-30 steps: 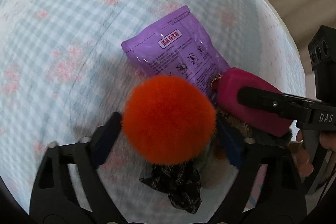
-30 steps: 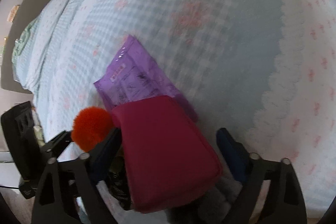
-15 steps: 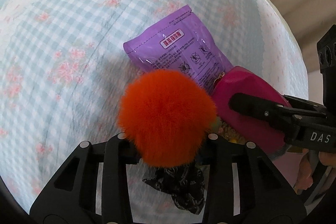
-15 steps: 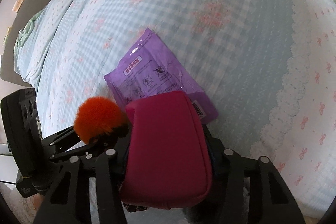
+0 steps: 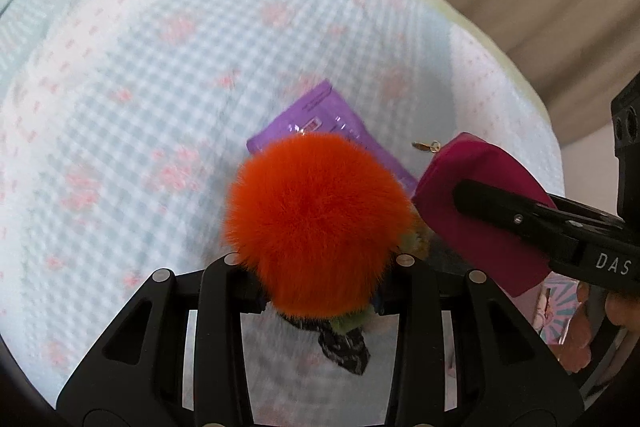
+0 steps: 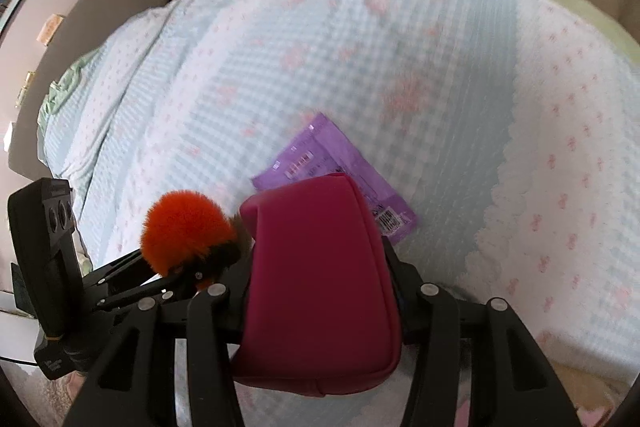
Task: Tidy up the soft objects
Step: 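Grasp the orange pompom with the left tool while the right tool grasps the magenta pouch, then carry pompom and pouch into the pink box and open both tools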
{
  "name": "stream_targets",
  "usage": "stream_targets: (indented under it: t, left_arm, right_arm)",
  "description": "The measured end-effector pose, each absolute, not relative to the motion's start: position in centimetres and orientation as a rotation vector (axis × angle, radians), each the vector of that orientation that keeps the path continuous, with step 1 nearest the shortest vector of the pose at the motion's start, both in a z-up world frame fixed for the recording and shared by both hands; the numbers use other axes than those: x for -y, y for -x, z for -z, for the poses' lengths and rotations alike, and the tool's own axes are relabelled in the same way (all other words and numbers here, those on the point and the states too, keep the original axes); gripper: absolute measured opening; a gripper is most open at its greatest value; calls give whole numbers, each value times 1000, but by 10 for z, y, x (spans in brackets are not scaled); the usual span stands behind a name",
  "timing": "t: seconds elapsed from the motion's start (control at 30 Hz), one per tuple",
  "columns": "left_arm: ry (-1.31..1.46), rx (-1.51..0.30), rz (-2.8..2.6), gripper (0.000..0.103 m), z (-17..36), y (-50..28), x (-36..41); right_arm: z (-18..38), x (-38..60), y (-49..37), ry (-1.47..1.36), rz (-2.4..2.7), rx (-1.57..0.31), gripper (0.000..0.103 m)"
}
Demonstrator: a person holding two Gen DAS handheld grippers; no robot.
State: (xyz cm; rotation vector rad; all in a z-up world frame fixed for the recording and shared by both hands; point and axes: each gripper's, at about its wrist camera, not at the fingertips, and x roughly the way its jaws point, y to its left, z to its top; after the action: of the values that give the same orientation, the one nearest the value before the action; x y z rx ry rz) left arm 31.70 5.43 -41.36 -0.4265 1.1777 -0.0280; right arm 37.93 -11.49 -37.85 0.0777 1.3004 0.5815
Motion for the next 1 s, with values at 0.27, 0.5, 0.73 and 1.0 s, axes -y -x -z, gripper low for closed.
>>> stream_targets:
  t: [0.27,0.5,0.73,1.0]
  left_arm:
    - [373,-1094,53,32,339,-284,-57]
    - [314,-1027,134,32,254,-241,-30]
    - [236,-968,199,32,186,-201,15]
    - [188,-929,302,32,148,-168,99]
  right_arm:
    - [297,129,-327,-121,-513,-1164,47]
    - [225,159,-265,-167,-430,-1058,47]
    - [165,207,-202,-171,-326,-956,47]
    - [146,299,-155,-218,-173,-920,47]
